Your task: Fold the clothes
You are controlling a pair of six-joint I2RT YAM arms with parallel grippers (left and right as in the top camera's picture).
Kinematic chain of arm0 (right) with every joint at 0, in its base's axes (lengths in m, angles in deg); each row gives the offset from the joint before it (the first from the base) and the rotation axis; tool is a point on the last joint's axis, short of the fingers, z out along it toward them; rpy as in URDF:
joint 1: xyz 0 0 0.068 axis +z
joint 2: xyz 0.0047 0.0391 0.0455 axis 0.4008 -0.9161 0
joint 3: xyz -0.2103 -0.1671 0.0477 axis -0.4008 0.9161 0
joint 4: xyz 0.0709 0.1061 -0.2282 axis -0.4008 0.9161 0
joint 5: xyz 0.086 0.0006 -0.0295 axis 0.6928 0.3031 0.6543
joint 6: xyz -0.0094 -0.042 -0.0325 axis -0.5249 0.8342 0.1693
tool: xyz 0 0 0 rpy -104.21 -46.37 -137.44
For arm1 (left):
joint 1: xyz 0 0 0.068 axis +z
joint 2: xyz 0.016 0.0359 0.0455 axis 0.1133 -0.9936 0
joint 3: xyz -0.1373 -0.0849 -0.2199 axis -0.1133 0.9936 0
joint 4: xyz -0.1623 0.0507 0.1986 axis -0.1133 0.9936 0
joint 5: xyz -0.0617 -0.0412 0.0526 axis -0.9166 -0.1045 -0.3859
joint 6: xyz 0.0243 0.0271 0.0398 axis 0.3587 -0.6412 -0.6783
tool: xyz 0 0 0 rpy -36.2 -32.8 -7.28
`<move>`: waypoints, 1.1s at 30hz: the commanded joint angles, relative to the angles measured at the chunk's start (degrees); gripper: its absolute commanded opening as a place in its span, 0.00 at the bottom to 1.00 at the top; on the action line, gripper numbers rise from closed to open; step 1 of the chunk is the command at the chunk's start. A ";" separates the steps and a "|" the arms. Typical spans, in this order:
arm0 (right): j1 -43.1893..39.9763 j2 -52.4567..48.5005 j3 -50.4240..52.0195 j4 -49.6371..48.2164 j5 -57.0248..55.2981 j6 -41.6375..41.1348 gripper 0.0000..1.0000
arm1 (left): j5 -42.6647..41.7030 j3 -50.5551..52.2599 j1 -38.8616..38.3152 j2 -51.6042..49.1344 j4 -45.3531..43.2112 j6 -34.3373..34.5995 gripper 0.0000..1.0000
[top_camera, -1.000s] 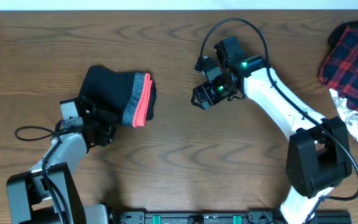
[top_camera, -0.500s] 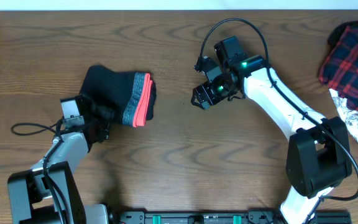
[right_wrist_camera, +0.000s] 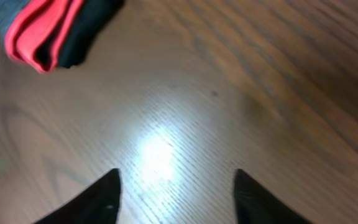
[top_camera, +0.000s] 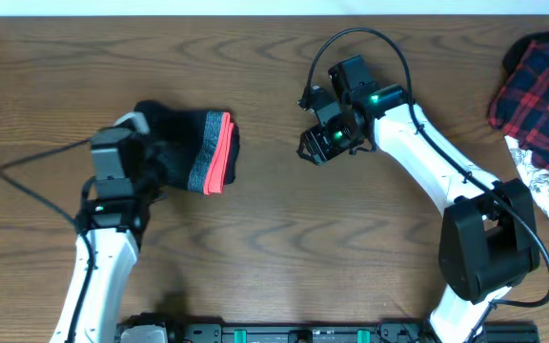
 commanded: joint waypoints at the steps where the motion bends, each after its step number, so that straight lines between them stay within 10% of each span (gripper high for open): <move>1: -0.48 1.05 -0.57 0.46 -6.99 -6.16 0.50 | 0.76 -0.61 -4.48 -2.14 -1.18 -8.57 0.20; 5: -2.95 3.82 -0.57 1.75 -10.75 -9.44 0.44 | 3.04 -0.74 -9.77 -7.85 -4.79 -13.88 0.06; 33: -8.46 11.08 -0.57 9.03 -10.54 -8.48 0.45 | 9.07 -21.18 -13.40 -45.62 12.31 -19.41 0.06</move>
